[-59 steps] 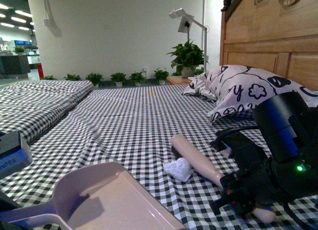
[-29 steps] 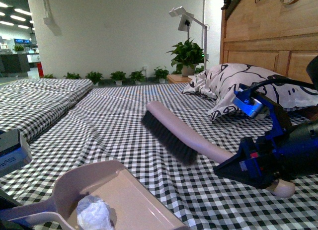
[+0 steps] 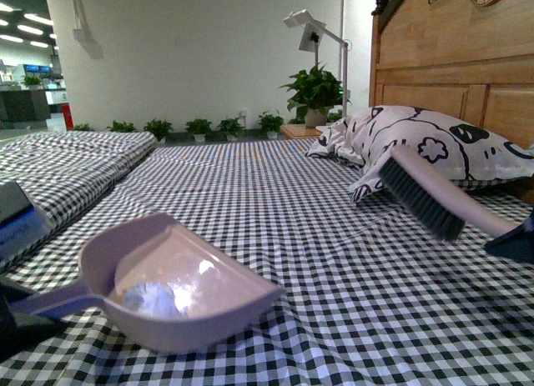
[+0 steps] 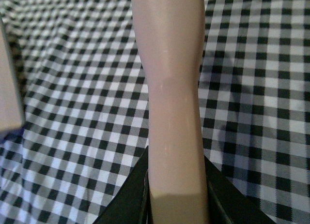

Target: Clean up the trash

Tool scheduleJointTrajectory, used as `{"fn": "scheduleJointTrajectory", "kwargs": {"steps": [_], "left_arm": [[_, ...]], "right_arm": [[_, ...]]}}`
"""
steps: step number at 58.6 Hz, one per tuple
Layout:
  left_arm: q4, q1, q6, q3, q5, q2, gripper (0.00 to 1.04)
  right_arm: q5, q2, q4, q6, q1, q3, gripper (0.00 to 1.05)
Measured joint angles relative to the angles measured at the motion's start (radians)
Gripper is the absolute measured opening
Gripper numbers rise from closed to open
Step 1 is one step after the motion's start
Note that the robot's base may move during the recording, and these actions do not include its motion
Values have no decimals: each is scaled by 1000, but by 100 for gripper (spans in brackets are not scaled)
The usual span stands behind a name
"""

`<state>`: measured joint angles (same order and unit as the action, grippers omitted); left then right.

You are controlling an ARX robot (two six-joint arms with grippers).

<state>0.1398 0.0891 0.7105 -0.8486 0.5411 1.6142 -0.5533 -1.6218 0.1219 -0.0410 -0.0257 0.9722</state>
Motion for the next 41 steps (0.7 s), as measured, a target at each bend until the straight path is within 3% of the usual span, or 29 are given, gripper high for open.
{"fn": "scheduleJointTrajectory", "kwargs": {"steps": [13, 24, 32, 41], "left_arm": [[162, 5, -184, 37, -106, -50, 28], [313, -22, -308, 103, -319, -151, 28], [318, -75, -383, 175, -399, -289, 28], [279, -130, -438, 224, -422, -448, 28]], "right_arm": [[-170, 197, -52, 33, -131, -70, 20], [-348, 374, -48, 153, -269, -101, 20], [-461, 510, -6, 264, -356, -141, 20], [-545, 635, 76, 413, -417, -192, 20]]}}
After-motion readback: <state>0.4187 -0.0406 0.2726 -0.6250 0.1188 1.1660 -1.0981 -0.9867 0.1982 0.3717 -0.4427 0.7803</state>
